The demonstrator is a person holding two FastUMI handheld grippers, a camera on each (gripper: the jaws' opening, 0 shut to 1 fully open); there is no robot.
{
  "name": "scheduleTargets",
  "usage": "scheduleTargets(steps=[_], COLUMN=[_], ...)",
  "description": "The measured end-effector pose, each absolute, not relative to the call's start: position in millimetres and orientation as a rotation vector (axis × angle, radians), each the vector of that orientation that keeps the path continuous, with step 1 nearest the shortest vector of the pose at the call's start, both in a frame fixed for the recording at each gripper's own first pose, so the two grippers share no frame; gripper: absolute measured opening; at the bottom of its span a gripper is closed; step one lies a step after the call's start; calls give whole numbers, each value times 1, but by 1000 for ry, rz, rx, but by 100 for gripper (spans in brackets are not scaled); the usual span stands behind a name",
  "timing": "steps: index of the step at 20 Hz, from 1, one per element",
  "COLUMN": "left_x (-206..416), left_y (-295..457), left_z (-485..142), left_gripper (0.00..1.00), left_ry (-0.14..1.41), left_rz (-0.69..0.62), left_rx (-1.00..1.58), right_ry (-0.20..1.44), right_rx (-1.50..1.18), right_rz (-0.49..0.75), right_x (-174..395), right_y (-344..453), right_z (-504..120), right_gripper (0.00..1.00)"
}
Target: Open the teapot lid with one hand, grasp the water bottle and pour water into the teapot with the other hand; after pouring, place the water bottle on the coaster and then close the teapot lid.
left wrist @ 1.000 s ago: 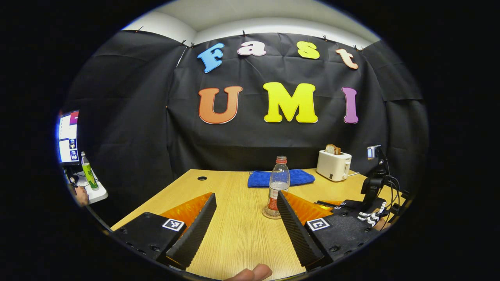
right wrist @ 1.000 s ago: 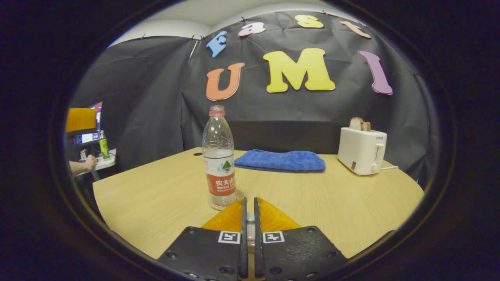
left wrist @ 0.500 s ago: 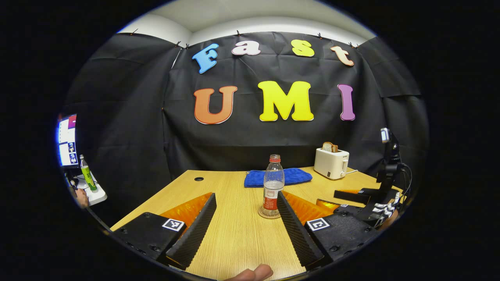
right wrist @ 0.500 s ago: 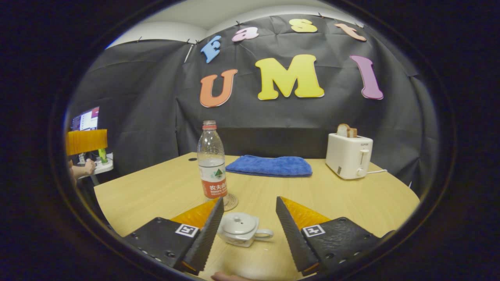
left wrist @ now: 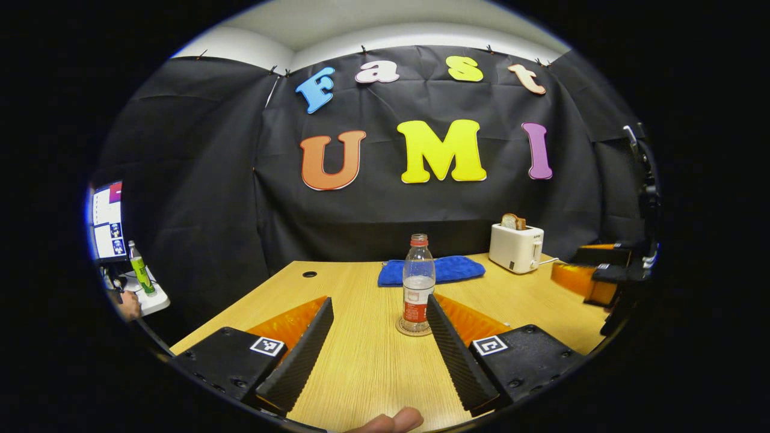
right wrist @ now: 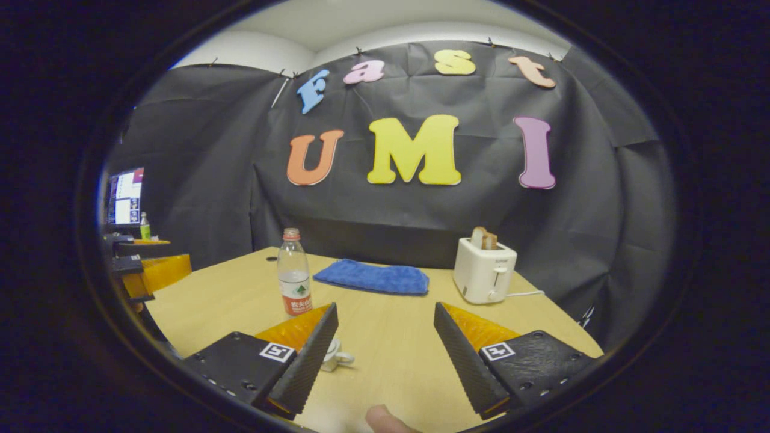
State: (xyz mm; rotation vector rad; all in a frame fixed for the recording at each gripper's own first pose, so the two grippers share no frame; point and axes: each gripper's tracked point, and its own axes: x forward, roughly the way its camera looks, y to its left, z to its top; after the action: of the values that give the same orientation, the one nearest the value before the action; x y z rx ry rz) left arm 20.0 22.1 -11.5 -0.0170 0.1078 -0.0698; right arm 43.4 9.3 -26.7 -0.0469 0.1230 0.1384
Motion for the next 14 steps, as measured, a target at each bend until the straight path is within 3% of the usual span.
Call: scheduleTargets(steps=[3,9,14], left_x=[25,15,4], left_y=[38,68,80], left_z=[-11,4,23], left_gripper=[97,98,97], left_ry=[104,73,18], left_rz=[-23,14,33], left_rx=[-6,-36,-70], right_ry=[110,-34,-35], right_rx=[-106,-161,-159], right_rz=[33,-42,-11], right_x=[32,-1,-11], right_y=[-32,-61,-57], right_z=[-8,29,13], right_gripper=[95,96,97])
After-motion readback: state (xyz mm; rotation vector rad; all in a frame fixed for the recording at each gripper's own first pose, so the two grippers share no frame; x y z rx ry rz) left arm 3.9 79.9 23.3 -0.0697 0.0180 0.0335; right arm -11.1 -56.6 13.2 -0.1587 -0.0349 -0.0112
